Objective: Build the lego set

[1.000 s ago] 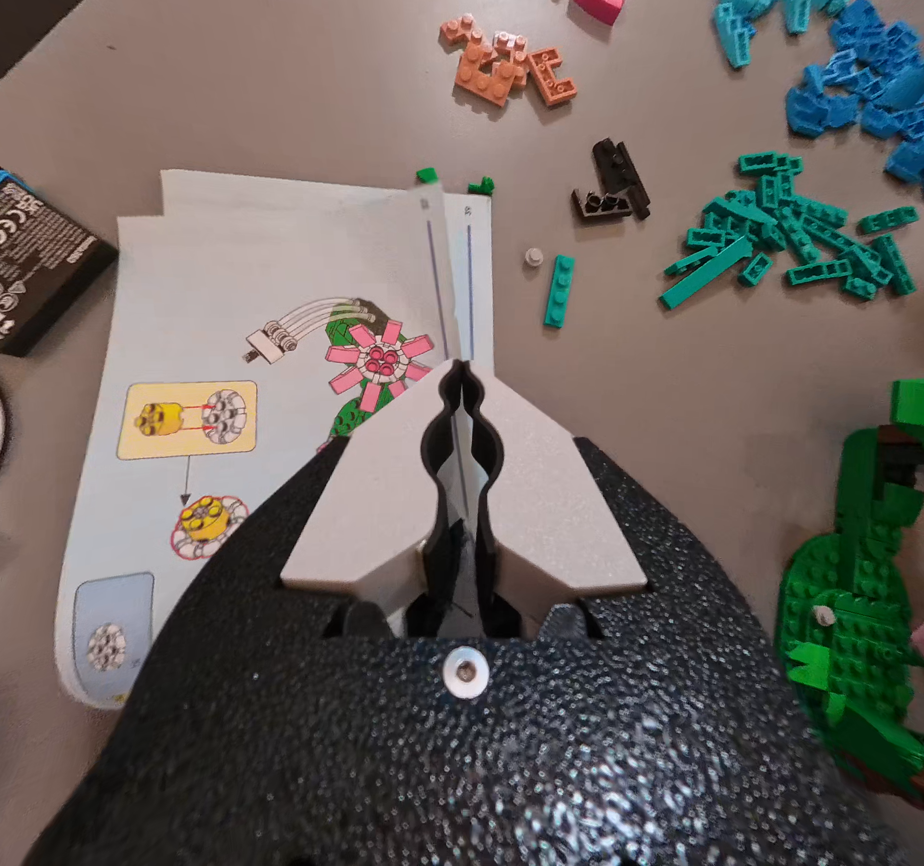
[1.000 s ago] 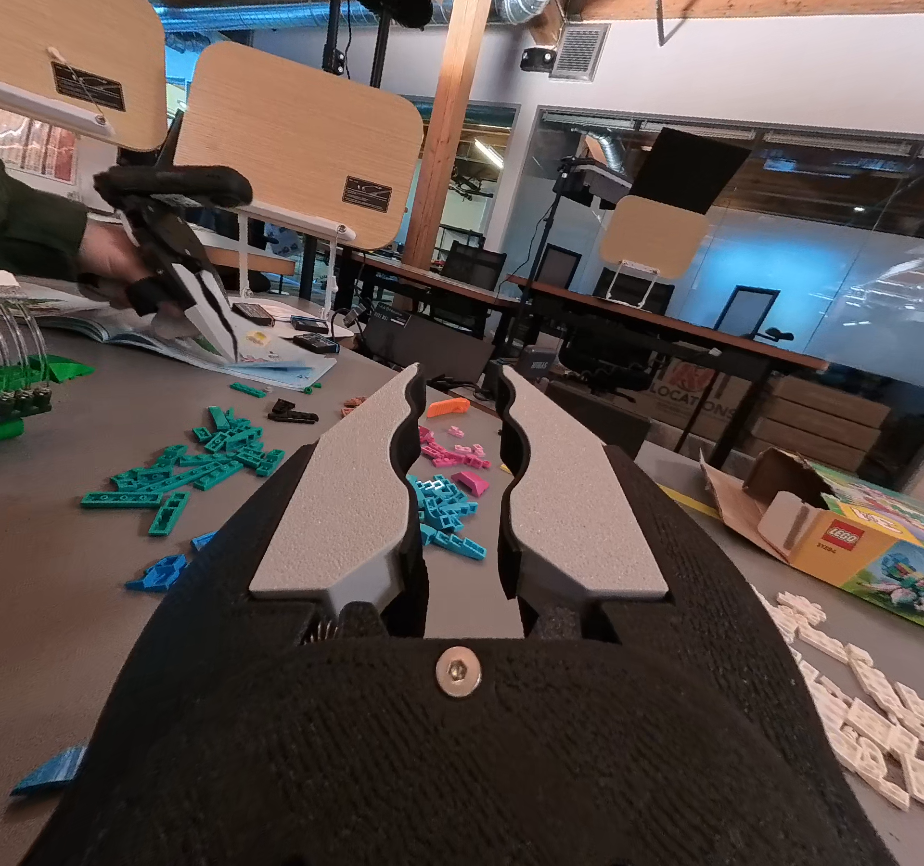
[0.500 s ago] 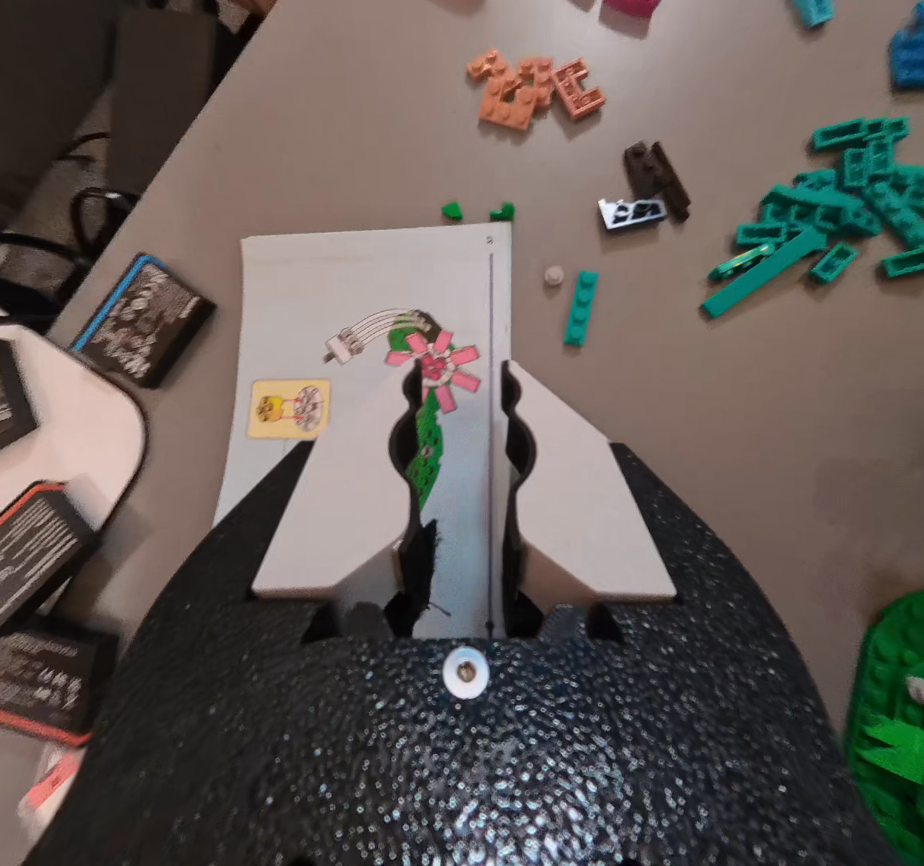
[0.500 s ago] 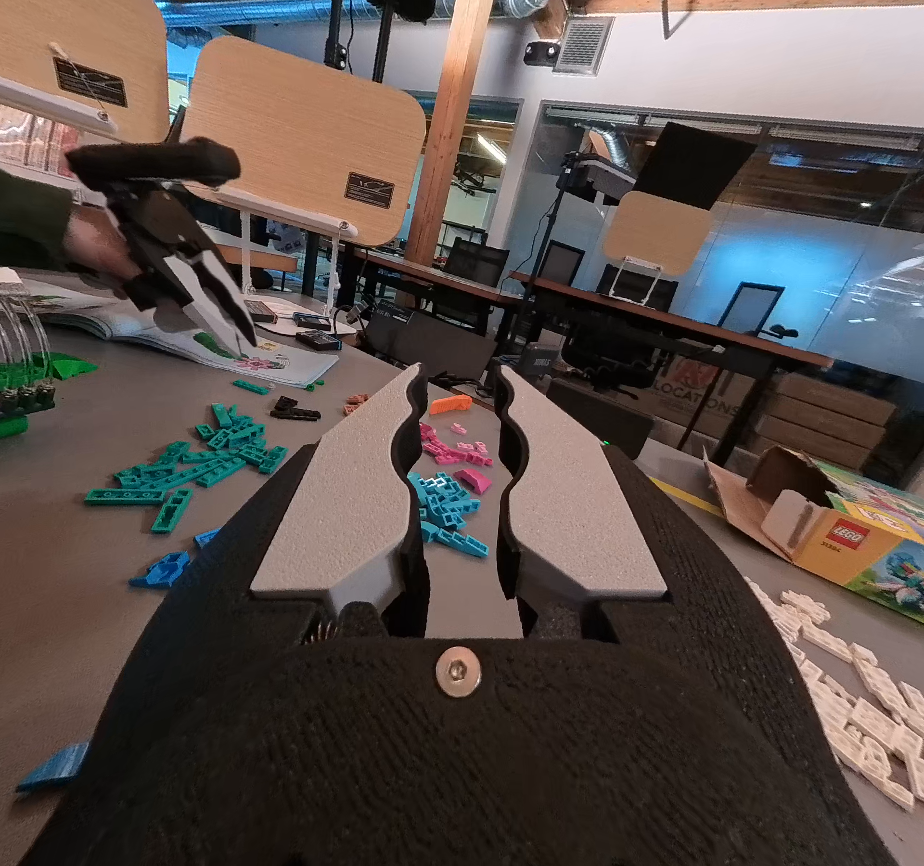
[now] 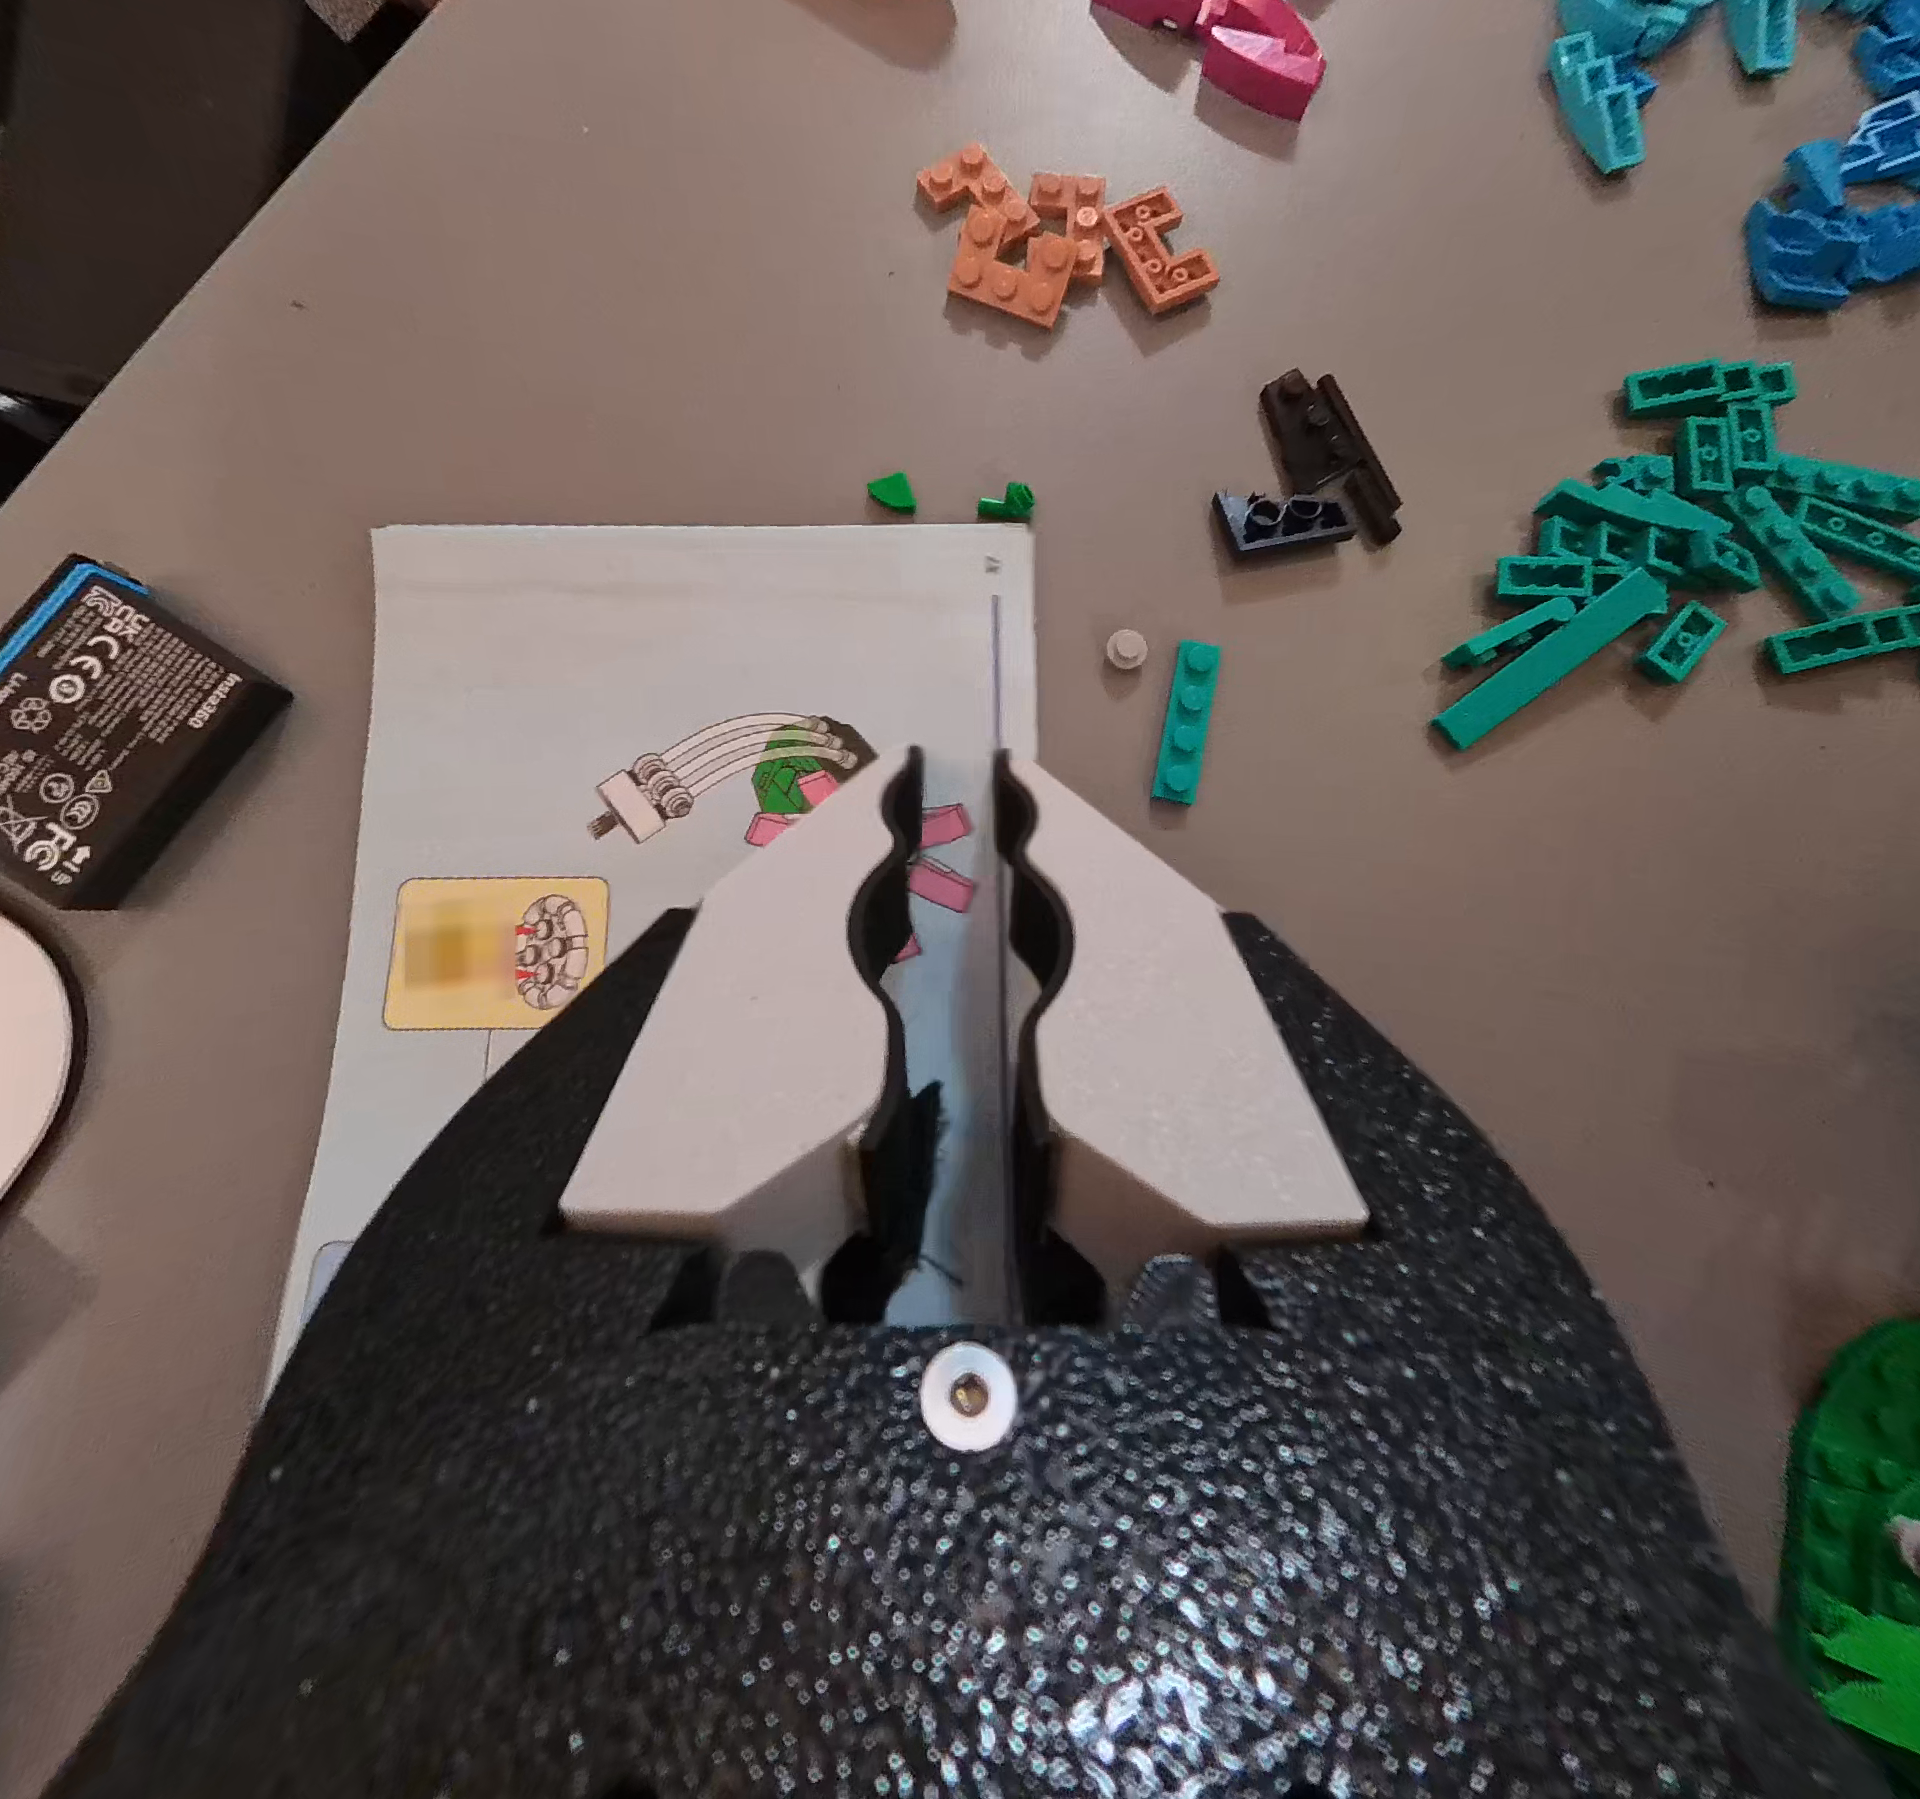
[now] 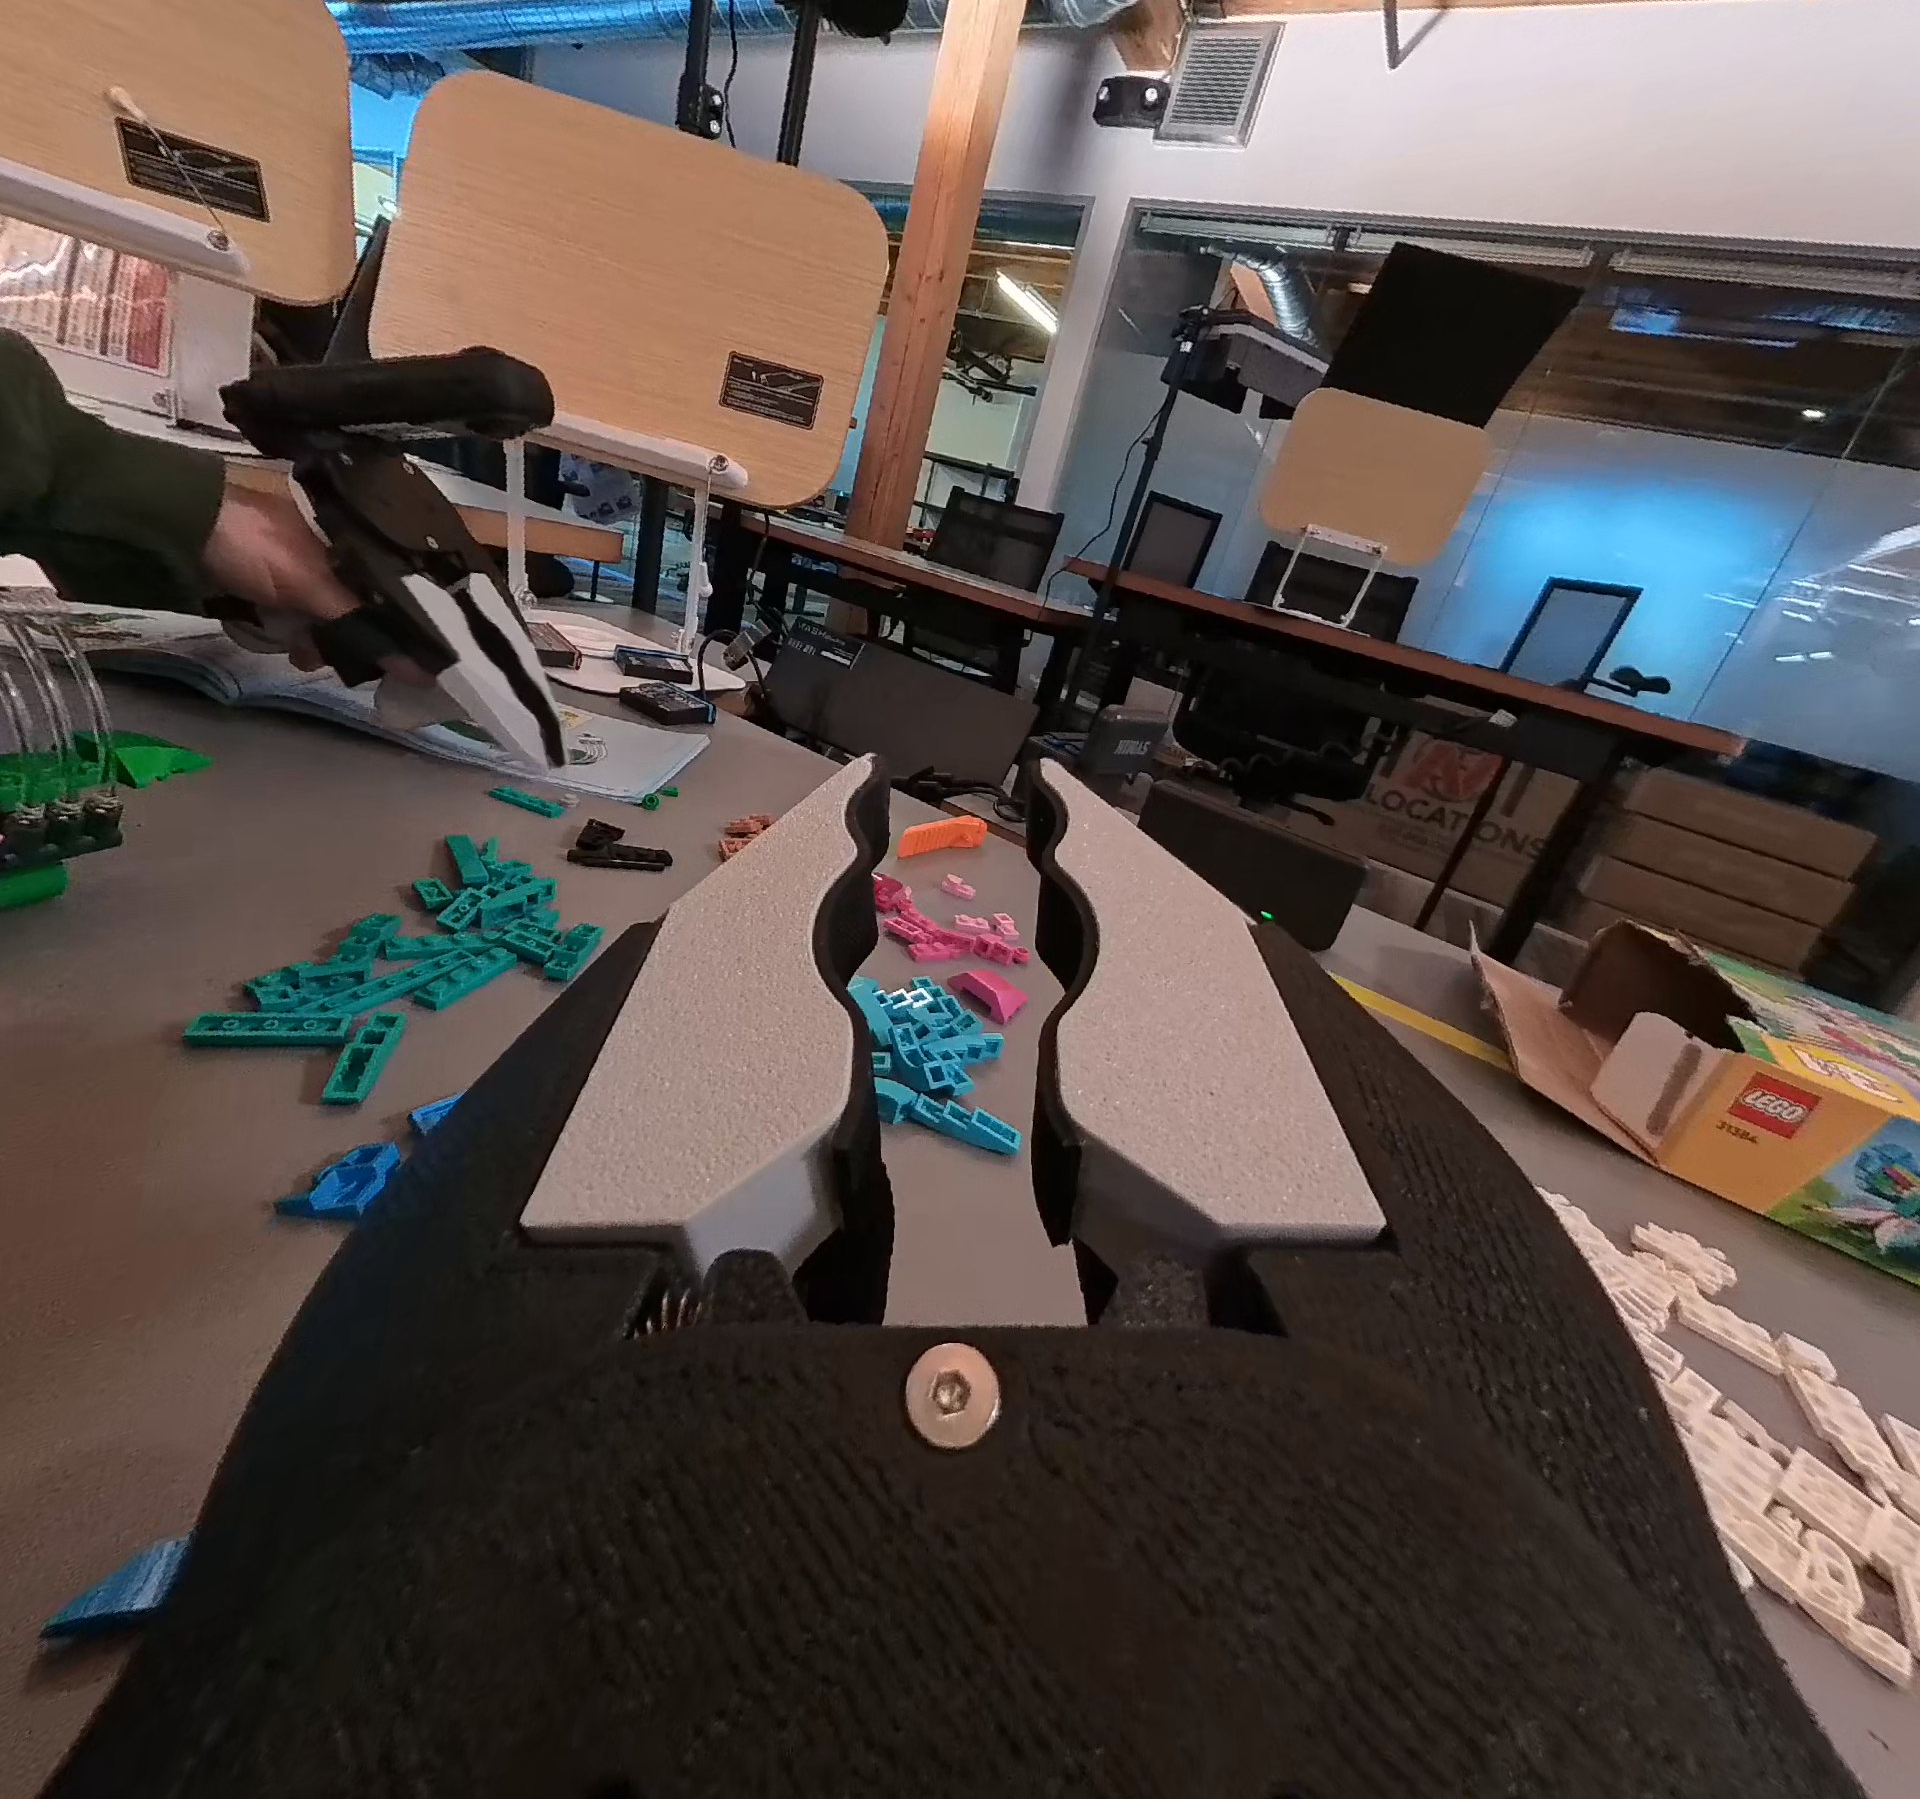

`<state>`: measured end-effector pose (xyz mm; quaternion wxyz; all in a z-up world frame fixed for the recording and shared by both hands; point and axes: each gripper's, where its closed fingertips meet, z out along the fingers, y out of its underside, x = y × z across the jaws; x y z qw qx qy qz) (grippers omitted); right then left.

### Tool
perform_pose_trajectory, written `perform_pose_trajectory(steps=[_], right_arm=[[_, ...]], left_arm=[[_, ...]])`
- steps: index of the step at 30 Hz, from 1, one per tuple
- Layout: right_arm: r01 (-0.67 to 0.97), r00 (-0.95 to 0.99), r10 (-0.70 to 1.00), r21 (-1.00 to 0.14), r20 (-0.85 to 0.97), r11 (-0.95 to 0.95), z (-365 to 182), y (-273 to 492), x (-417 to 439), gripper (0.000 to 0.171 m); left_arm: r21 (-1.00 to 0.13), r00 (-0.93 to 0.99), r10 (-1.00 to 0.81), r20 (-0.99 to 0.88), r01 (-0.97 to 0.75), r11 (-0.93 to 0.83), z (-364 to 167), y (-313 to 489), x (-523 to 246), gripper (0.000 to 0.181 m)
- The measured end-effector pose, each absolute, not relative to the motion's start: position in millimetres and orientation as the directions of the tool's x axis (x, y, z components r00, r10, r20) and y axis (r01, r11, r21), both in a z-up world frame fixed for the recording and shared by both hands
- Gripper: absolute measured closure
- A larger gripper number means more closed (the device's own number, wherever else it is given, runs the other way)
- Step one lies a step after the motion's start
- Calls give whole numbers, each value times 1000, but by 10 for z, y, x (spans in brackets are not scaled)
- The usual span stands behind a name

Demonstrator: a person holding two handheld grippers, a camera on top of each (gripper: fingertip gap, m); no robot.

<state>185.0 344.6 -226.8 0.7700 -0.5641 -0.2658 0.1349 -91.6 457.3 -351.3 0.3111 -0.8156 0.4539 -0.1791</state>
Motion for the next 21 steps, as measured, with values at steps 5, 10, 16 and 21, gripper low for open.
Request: perform_pose_trajectory(steps=[5, 10, 16, 21], right_arm=[[93, 822, 508, -941, 257, 325, -2273, 3448, 1850, 146], [95, 821, 509, -941, 258, 325, -2274, 3448, 1849, 147], [92, 822, 510, -942, 254, 322, -2276, 3449, 1851, 147], [85, 823, 512, -945, 245, 317, -2277, 3452, 1860, 147]], left_arm=[[-675, 513, -858, 31, -623, -396, -3513, 4554, -914, 172], [-663, 500, -866, 6, -647, -378, -3513, 4529, -918, 151], [-642, 496, -860, -119, -699, -315, -3502, 4606, -988, 148], [-646, 526, -848, -69, -671, -364, -3513, 4611, -1010, 145]])
